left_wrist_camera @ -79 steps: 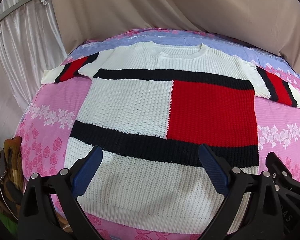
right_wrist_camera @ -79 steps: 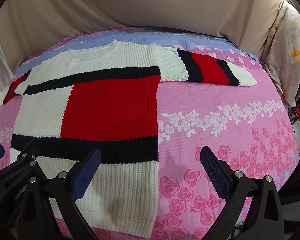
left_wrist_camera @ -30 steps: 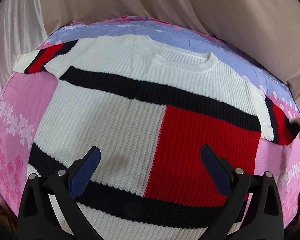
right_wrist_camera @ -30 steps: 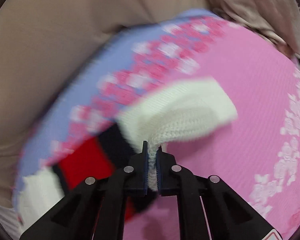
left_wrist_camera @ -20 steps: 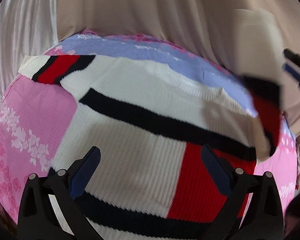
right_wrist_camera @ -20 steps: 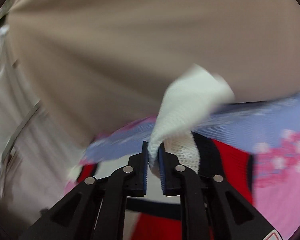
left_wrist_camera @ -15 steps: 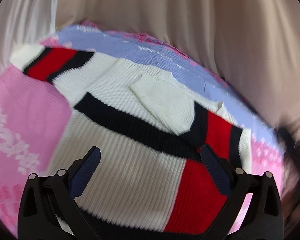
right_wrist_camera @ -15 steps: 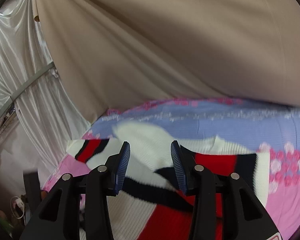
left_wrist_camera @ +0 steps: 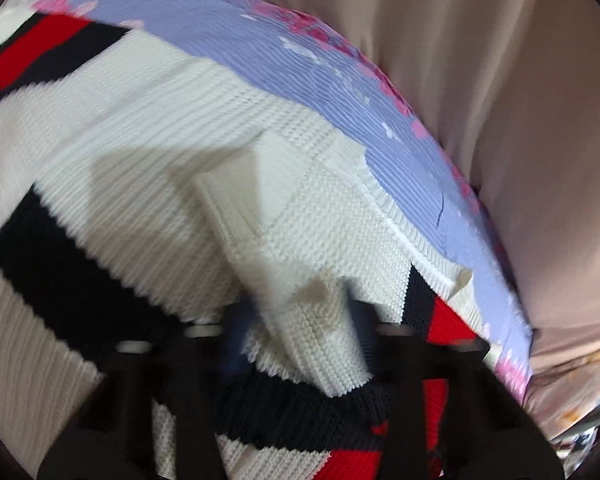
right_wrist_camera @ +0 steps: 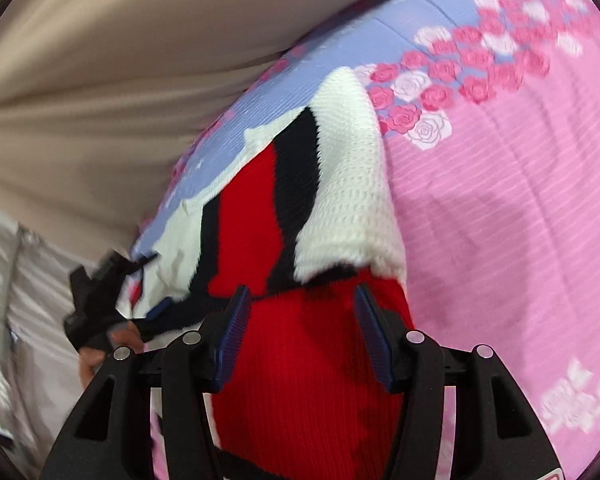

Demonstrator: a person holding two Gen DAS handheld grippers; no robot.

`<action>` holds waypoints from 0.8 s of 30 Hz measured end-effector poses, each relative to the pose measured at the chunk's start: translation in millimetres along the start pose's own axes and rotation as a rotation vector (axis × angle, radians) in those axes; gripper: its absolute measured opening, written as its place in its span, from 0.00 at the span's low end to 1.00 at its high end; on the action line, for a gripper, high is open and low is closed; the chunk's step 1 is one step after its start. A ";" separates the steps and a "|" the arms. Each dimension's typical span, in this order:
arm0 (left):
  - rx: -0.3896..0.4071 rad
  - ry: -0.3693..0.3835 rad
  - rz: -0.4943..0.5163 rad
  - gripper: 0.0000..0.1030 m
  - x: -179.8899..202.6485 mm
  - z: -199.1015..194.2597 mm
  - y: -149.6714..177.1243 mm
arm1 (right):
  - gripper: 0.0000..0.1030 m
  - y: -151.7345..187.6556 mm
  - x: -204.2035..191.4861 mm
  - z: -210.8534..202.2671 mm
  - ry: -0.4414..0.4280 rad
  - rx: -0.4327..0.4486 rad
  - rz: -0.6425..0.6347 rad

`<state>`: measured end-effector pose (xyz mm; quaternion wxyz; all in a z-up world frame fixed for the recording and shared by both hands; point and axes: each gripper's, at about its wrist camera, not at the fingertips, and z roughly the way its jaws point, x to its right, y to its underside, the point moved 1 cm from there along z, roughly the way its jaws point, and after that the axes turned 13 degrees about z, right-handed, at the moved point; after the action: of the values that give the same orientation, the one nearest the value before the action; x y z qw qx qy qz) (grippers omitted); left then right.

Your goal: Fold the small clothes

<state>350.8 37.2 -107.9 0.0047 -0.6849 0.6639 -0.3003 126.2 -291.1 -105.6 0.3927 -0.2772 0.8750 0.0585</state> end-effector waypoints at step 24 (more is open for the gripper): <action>0.056 -0.085 0.059 0.07 -30.5 -19.9 39.3 | 0.17 4.7 -67.1 -30.6 0.192 0.135 -0.317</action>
<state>308.7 68.2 -119.9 0.0608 -0.6767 0.6743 -0.2893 139.7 -267.4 -37.0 0.3295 -0.3887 0.8557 -0.0898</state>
